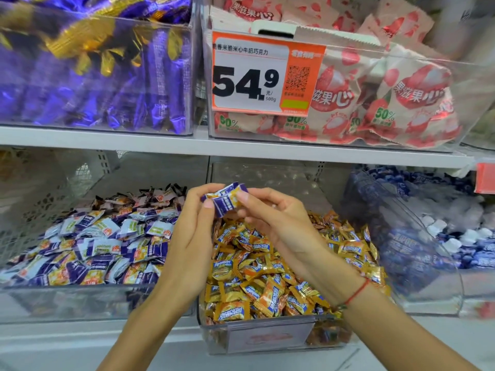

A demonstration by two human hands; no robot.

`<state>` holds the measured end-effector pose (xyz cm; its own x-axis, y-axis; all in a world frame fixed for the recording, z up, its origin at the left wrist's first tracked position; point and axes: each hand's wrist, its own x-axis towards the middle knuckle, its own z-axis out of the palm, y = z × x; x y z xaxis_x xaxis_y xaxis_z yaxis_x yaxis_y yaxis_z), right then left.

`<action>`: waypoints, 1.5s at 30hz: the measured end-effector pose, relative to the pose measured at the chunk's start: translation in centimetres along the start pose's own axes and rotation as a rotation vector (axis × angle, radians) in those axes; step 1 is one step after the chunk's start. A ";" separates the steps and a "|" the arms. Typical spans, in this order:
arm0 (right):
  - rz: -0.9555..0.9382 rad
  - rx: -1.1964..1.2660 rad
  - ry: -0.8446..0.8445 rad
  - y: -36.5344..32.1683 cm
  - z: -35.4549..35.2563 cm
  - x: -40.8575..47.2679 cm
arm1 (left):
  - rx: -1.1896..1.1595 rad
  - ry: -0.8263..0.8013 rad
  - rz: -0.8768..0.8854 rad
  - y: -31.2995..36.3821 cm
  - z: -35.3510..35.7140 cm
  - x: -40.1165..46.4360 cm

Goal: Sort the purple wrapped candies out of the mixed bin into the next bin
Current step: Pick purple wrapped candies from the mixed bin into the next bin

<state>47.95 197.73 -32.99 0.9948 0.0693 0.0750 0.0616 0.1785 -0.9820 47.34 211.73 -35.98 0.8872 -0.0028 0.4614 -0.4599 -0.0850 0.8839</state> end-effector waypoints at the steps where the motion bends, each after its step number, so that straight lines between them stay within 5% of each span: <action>1: -0.015 -0.014 0.007 0.1 0.4 -0.1 | -0.025 0.011 -0.013 0.0 0.0 0.0; 7: -0.122 -0.226 -0.047 0.0 0.0 -0.7 | 0.041 0.072 0.013 -0.1 0.0 -0.1; 12: -0.133 -0.561 0.149 -0.1 -7.3 5.7 | 0.038 0.226 -0.062 -0.2 -1.3 0.5; 19: 0.188 -1.522 -0.303 4.7 -8.9 11.3 | 0.044 0.218 -0.145 -0.8 -1.9 1.3; 26: 0.163 -1.971 -0.322 5.5 -6.5 12.1 | 0.096 0.165 -0.121 -0.2 -2.0 0.9; 29: 0.178 -1.794 -0.311 4.9 -7.6 11.7 | 0.099 0.164 -0.136 -0.1 -2.1 1.0; 39: -0.004 -0.427 -0.142 -1.8 -5.9 3.4 | 0.145 0.120 -0.193 -0.8 -2.2 1.8; 45: -0.074 -0.364 -0.119 -1.3 0.7 2.5 | 0.020 0.108 -0.118 0.3 -0.6 1.2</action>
<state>50.29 198.42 -31.44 0.9715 0.1861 0.1468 0.1792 -0.1717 -0.9687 48.29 212.33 -35.12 0.9254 0.1158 0.3609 -0.3510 -0.0977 0.9313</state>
